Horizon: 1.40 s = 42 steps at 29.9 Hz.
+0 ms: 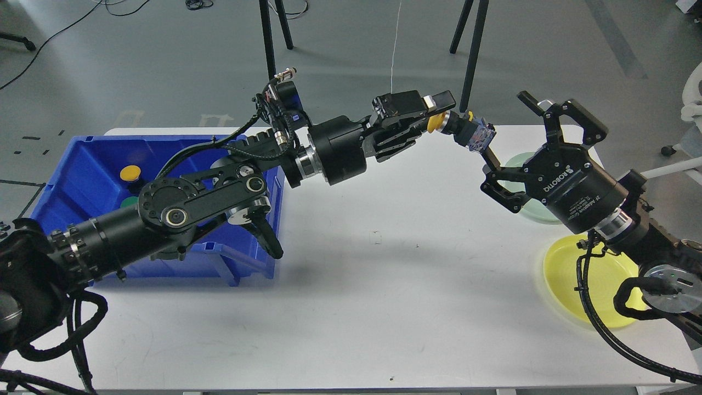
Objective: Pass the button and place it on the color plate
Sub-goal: 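Grasp the yellow button with the right gripper from the left gripper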
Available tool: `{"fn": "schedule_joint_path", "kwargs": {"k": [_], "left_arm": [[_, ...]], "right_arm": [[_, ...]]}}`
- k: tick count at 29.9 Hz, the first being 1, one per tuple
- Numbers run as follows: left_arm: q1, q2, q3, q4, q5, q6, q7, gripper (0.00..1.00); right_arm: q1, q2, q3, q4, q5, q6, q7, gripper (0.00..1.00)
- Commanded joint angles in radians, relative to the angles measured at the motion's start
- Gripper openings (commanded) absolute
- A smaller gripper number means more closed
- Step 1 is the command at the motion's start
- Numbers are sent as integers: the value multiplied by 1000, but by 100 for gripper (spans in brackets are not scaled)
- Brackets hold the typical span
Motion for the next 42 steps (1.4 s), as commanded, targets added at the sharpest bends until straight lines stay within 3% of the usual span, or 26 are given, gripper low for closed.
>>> {"fn": "schedule_joint_path", "kwargs": {"k": [1,10,14,22,26,28,30,31,34,42], "left_arm": [[1,0,0,0,0,1,0,12],[1,0,2,4,0,1,0,12],[1,0,0,7,0,1,0,12],[-1,0,0,7,0,1,0,13],[1,0,0,7,0,1,0,16],[1,0,-1,5,-2,1,0,26],[2,-2,-3,5,-3,1,0,46],[2,-2,-4,4,-6,0,0,61],[2,-6,-15,2,-9,-8,0,84],[10,-6,-17,2,-9,-13,0,90]], "right_arm": [[22,17,-33,-2,-17,0,0,87],[24,28,-38,-2,-28,0,0,82],[20,27,-36,-2,-28,0,0,65],[14,30,-32,-2,-29,0,0,6],[14,30,-32,0,-29,0,0,1],[14,30,-32,0,-29,0,0,1],[14,30,-30,0,-29,0,0,1],[14,30,-29,0,-29,0,0,1],[14,30,-29,0,-29,0,0,1],[2,11,-1,1,-28,0,0,1]]}}
